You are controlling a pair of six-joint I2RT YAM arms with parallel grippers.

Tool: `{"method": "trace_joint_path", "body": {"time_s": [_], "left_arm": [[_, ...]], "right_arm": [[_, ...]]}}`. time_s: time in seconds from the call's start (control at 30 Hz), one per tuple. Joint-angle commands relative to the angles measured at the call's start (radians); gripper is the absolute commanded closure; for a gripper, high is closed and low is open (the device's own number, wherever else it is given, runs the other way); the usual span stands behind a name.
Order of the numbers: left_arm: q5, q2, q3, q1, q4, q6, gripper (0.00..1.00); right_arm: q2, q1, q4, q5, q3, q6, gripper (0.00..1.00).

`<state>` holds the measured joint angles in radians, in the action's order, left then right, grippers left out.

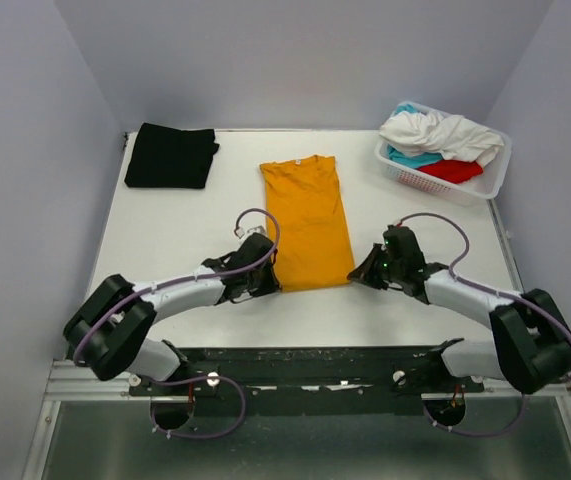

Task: Fold and stack the t-shirts
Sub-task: Grab one side of the 2/3 rectangular tshirt with both arms

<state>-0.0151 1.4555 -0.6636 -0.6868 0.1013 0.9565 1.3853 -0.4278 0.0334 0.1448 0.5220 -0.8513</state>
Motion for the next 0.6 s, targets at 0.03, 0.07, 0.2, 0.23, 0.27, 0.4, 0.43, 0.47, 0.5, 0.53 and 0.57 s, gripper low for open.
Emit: {"method": "trace_joint_path", "body": {"time_s": [0.03,0.07,0.2,0.23,0.27,0.4,0.43,0.47,0.5,0.53,0.57], "left_arm": [[0.231,-0.204,0.063,-0.23,0.287,0.218,1.0],[0.245,-0.239,0.066,-0.282,0.341,0.259,1.0],[0.292,-0.33,0.031,-0.494,0.516,0.4,1.0],[0.316,-0.346,0.008,-0.55,0.564,0.437,1.0],[0.335,-0.355,-0.008,-0.593,0.594,0.459,1.0],[0.428,-0.354,-0.08,-0.736,0.72,0.568,1.0],[0.455,-0.35,-0.119,-0.759,0.776,0.592,1.0],[0.481,-0.345,-0.147,-0.778,0.814,0.603,1.0],[0.506,-0.342,-0.182,-0.79,0.85,0.609,1.0],[0.519,-0.344,-0.204,-0.793,0.87,0.602,1.0],[0.539,-0.347,-0.221,-0.792,0.874,0.597,1.0]], "right_arm": [[-0.306,-0.008,-0.268,0.17,-0.123,0.042,0.99],[-0.358,-0.008,-0.347,0.182,-0.126,0.051,0.99],[-0.56,-0.014,-0.612,0.225,-0.074,0.075,0.99],[-0.613,-0.013,-0.655,0.245,-0.057,0.069,0.99],[-0.664,-0.015,-0.682,0.26,-0.046,0.063,0.99],[-0.797,-0.014,-0.757,0.242,0.019,0.054,0.99],[-0.813,-0.014,-0.765,0.226,0.047,0.059,0.99],[-0.825,-0.014,-0.762,0.215,0.064,0.063,0.99],[-0.83,-0.014,-0.753,0.203,0.088,0.067,0.99],[-0.831,-0.014,-0.739,0.193,0.108,0.069,0.99],[-0.823,-0.014,-0.726,0.184,0.124,0.073,0.99]]}}
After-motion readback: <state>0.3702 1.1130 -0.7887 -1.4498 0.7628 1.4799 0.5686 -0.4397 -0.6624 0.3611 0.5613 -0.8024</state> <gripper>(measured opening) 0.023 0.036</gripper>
